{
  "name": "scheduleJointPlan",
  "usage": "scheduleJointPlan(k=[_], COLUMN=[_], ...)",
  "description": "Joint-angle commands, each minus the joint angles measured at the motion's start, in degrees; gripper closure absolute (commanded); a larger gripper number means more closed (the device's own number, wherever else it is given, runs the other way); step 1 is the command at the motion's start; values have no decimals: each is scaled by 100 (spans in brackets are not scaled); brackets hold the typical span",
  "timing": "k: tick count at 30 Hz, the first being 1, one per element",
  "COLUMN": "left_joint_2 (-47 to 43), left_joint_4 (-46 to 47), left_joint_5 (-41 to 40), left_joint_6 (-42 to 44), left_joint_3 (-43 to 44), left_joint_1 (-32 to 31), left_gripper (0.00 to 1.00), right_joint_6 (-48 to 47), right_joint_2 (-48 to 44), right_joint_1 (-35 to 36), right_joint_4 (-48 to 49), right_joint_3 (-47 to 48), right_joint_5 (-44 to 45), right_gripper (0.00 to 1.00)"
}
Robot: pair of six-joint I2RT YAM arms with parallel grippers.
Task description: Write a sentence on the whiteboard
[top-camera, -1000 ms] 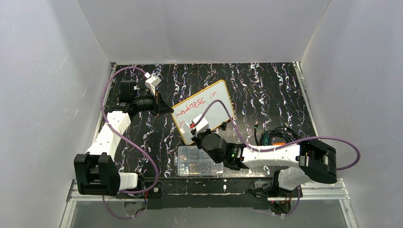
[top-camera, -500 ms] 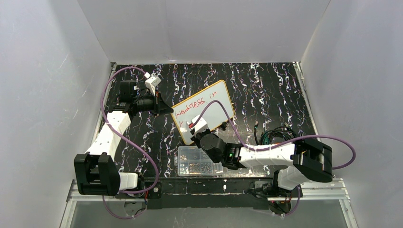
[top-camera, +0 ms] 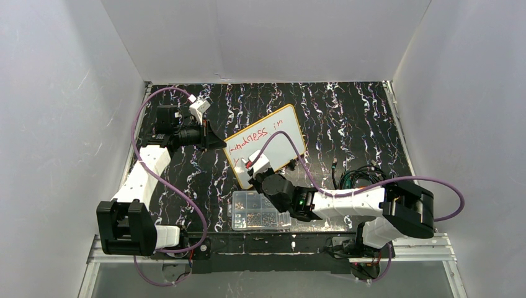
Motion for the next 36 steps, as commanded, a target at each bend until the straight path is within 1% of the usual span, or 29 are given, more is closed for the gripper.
scheduleJointPlan(k=[1, 9, 15, 21, 29, 36], left_joint_2=[-244, -233, -232, -228, -236, -240], left_joint_4=[40, 48, 49, 49, 49, 49], left_joint_5=[249, 258, 258, 258, 248, 249], left_joint_6=[-17, -18, -23, -18, -22, -18], left_joint_3=[-6, -6, -5, -6, -8, -10], left_joint_1=[-26, -25, -25, -26, -25, -25], left_gripper=[100, 100, 100, 100, 100, 100], right_joint_6=[39, 188, 184, -47, -275, -242], right_joint_2=[-67, -162, -185, -114, -1, -237], right_joint_1=[-29, -20, -20, -25, -29, -29], right_joint_4=[116, -141, -217, 110, 327, 405], right_joint_3=[6, -132, -111, 41, 207, 48], right_joint_5=[-170, -107, 240, 411, 306, 406], right_gripper=[99, 99, 99, 99, 99, 99])
